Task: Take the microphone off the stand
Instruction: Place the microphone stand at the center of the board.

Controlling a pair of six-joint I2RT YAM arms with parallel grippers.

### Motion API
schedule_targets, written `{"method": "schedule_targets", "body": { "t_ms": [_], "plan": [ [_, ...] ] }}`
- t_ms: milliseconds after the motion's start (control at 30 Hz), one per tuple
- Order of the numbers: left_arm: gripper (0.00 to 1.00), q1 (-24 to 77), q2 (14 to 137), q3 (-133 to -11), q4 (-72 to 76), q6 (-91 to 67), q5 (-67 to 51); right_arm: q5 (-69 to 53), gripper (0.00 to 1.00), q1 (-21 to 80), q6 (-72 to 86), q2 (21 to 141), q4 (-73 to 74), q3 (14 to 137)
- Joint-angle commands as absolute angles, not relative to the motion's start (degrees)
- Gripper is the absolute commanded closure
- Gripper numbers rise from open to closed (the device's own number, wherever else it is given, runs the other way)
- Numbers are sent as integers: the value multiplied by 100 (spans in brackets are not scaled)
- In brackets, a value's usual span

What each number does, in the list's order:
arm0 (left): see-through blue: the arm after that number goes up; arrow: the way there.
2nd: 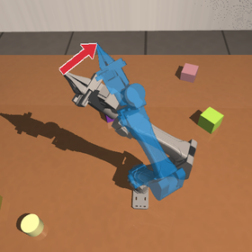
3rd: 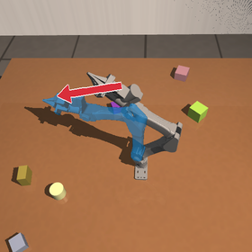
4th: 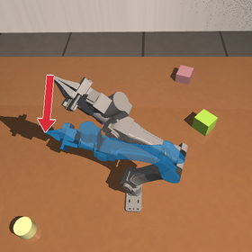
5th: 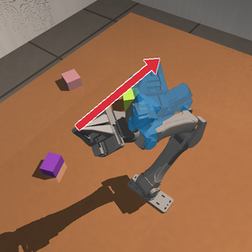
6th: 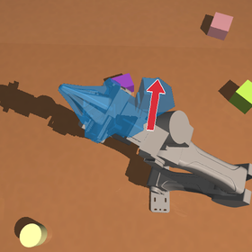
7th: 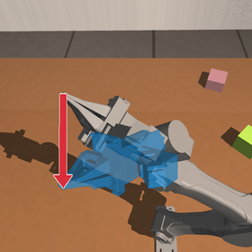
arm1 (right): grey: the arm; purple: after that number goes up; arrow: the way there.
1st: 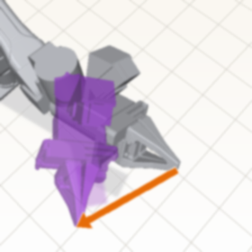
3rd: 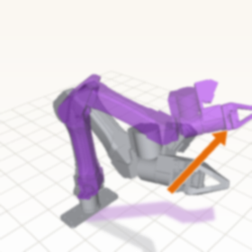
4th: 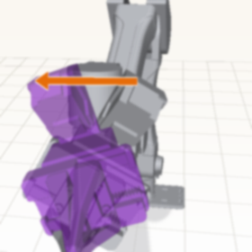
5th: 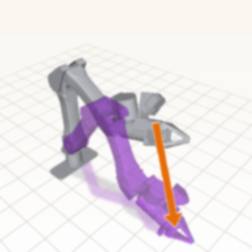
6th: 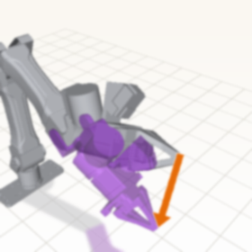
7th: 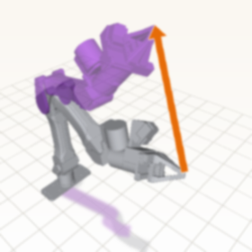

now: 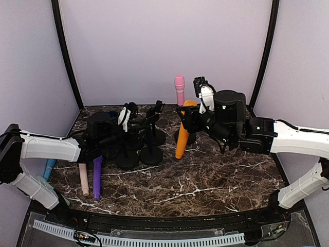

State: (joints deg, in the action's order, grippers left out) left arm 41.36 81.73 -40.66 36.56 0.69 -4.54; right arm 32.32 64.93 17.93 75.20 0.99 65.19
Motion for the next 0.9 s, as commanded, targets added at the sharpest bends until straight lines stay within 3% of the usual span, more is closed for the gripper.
{"method": "schedule_targets", "body": {
  "t_ms": [0,200,533,867],
  "plan": [
    [100,4010,8266,-4329,3893,266,-489,3141,69,6469,1920,7462,-166,6469],
    [100,3992,8448,-4393,3937,290,-590,3095,69,6469,1958,7462,-184,6460],
    [55,3999,8180,-4394,3658,297,-889,3050,69,6469,2011,7454,-220,6408],
    [32,3999,7633,-4443,2980,171,-1242,2966,69,6468,2109,7257,-180,6265]
  ]
}}
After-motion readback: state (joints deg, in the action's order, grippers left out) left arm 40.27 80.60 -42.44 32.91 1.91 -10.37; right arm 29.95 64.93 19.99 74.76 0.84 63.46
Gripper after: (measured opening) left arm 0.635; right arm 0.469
